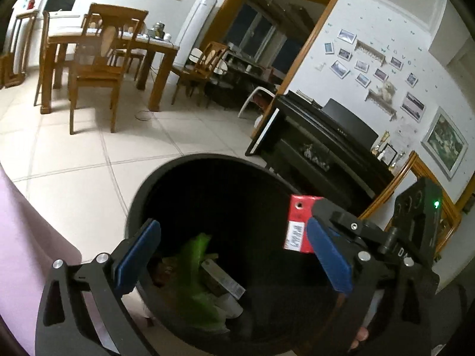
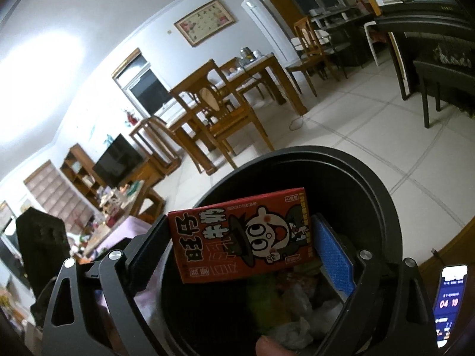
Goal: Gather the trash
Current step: 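Carry the green bag and red box over the bin and open both grippers, then move both tools back toward the table, then grasp the purple bottle with the left gripper while the right grasps the blue tissue pack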
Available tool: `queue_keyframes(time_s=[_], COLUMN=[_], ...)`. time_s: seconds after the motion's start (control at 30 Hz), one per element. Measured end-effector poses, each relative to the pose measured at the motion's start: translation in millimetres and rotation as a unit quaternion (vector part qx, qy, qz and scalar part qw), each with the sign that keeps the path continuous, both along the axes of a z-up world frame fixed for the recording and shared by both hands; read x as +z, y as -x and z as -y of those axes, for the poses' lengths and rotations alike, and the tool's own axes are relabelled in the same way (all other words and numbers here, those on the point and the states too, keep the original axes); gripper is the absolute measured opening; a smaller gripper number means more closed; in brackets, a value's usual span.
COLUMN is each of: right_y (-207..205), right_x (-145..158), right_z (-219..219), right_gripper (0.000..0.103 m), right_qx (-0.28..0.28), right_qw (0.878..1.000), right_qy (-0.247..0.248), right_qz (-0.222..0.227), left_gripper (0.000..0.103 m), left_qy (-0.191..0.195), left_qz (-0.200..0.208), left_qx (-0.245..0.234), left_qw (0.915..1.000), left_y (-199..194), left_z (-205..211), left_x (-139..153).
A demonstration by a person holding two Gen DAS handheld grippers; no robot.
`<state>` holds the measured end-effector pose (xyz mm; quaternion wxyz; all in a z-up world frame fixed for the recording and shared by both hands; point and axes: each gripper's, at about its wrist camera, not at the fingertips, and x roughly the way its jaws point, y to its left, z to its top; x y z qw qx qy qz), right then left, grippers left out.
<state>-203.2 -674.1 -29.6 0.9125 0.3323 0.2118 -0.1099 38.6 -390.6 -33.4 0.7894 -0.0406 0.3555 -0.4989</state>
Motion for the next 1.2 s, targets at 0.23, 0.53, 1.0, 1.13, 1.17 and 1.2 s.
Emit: queue_keyframes(time_s=[0.23, 0.53, 1.0, 1.13, 1.17, 1.2], right_y=[8.8, -37.7, -174.7, -210.8, -216.1, -225.0], right_x=[10.0, 26.3, 25.5, 8.1, 3.3, -0.6], right_z=[-22.7, -94.8, -343.5, -392.0, -396.3, -405.8], right_gripper=[0.098, 0.098, 0.098, 0.09, 0.084, 0.075], right_qx=[0.001, 0.094, 0.36, 0.395, 0.397, 0.399], right_qw=[0.999, 0.994, 0.919, 0.897, 0.893, 0.889], right_qy=[0.045, 0.059, 0.145, 0.163, 0.168, 0.175], right_qz=[-0.015, -0.011, -0.071, -0.118, -0.127, -0.139], left_gripper=[0.098, 0.098, 0.08, 0.071, 0.069, 0.064], left_qy=[0.013, -0.024, -0.19, -0.21, -0.213, -0.215], left_qz=[-0.006, 0.042, 0.027, 0.008, 0.004, 0.0], left_qx=[0.037, 0.186, 0.328, 0.317, 0.313, 0.311], left_qw=[0.9992, 0.9814, 0.9252, 0.9249, 0.9256, 0.9259], left_y=[4.9, 4.5, -43.3, -57.2, -60.2, -63.0], left_z=[-55.4, -206.8, -349.9, -356.8, -357.8, -358.6], left_x=[20.6, 30.1, -3.3, -15.1, -17.1, -19.4])
